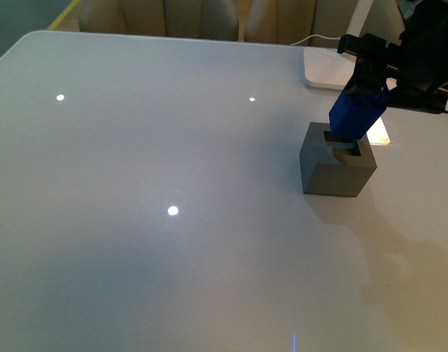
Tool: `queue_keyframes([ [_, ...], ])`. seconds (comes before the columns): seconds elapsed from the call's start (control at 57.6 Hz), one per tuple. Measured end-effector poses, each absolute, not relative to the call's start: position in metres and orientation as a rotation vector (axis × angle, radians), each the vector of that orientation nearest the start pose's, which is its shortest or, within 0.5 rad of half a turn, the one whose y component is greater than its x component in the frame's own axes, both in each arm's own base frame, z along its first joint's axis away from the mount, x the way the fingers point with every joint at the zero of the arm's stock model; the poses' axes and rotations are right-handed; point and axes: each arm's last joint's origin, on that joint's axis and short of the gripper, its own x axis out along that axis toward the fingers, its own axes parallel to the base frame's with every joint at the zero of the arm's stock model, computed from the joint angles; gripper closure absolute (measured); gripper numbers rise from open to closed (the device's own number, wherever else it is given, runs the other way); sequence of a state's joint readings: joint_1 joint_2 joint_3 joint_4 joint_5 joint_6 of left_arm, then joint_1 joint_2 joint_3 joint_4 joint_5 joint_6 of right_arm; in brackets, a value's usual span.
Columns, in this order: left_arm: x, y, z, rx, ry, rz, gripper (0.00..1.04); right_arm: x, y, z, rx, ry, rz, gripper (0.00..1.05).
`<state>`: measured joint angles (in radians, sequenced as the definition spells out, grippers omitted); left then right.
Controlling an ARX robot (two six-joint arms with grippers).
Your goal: Insert blue part into gray base
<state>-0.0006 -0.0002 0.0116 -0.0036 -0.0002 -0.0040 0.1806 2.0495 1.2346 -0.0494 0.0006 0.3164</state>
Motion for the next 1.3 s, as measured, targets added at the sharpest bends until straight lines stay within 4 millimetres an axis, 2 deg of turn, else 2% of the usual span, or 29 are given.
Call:
queue_keyframes([
  [0.295,0.097,0.000,0.167,-0.004,-0.008,0.000,0.07,0.410,0.073,0.117,0.214,0.901,0.017,0.60],
  [0.833,0.097,0.000,0.167,-0.004,-0.008,0.000,0.07,0.410,0.071,0.111,0.208,0.929,-0.003,0.59],
  [1.007,0.097,0.000,0.167,-0.004,-0.008,0.000,0.07,0.410,0.069,0.101,0.220,0.951,-0.008,0.32],
  [1.059,0.097,0.000,0.167,-0.004,-0.008,0.000,0.07,0.409,0.066,0.099,0.236,0.944,-0.016,0.20],
  [1.145,0.097,0.000,0.167,-0.004,-0.008,0.000,0.07,0.405,0.063,0.103,0.253,0.918,-0.015,0.08],
  [1.302,0.097,0.000,0.167,-0.004,-0.008,0.000,0.07,0.388,0.060,0.128,0.258,0.830,0.000,0.09],
])
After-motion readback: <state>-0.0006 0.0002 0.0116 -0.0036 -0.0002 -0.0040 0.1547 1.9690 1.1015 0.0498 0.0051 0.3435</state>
